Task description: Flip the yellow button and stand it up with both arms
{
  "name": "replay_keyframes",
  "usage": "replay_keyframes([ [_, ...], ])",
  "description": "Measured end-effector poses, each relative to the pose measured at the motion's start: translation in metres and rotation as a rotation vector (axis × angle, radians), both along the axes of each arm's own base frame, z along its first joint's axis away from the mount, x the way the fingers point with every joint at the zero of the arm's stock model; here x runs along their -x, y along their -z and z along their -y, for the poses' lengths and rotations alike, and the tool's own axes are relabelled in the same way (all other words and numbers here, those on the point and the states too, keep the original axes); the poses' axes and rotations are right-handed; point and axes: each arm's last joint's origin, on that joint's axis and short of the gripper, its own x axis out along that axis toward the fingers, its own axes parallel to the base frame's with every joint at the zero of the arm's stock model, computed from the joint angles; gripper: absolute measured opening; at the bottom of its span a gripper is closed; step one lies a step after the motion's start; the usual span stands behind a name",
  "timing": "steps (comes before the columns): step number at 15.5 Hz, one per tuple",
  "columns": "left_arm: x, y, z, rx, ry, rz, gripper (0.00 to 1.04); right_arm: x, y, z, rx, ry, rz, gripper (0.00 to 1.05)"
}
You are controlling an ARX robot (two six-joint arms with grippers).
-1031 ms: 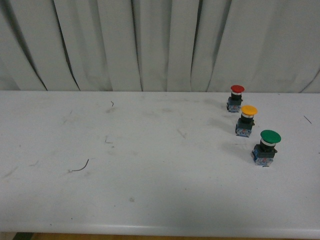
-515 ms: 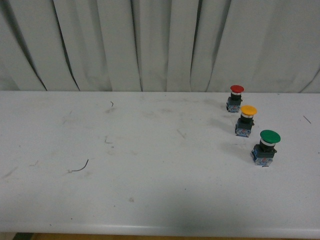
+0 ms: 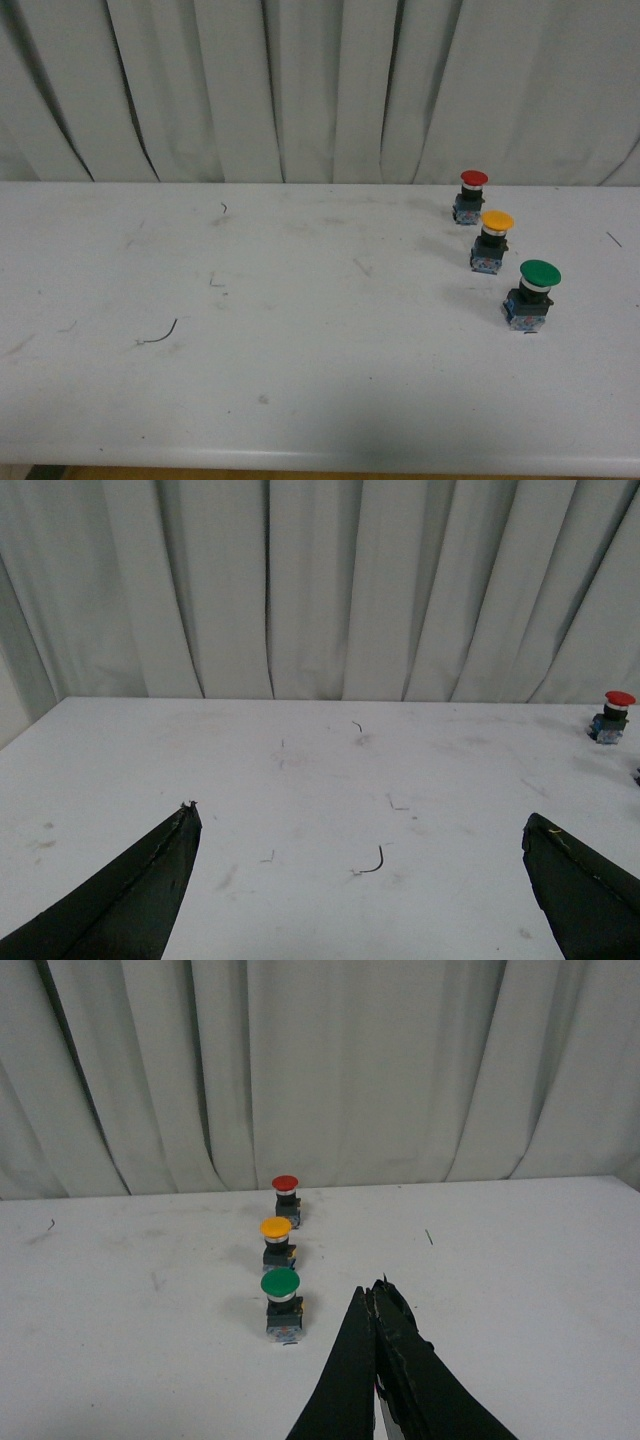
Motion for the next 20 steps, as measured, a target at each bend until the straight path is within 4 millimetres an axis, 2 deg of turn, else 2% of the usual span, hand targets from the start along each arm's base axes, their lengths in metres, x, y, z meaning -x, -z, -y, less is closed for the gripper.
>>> replay_keyframes([
  [6, 0.000, 0.000, 0.000, 0.000, 0.000, 0.000, 0.98, 0.006, 0.001, 0.000, 0.000, 0.000, -0.004, 0.02],
  [8, 0.000, 0.000, 0.000, 0.000, -0.001, 0.000, 0.98, 0.017, 0.004, 0.000, 0.000, -0.001, -0.016, 0.02],
  [13, 0.000, 0.000, 0.000, 0.000, 0.000, 0.000, 0.98, 0.017, 0.004, 0.000, 0.000, 0.000, -0.011, 0.02],
  [20, 0.000, 0.000, 0.000, 0.000, 0.000, 0.000, 0.98, 0.017, 0.004, 0.000, 0.000, -0.001, -0.011, 1.00],
])
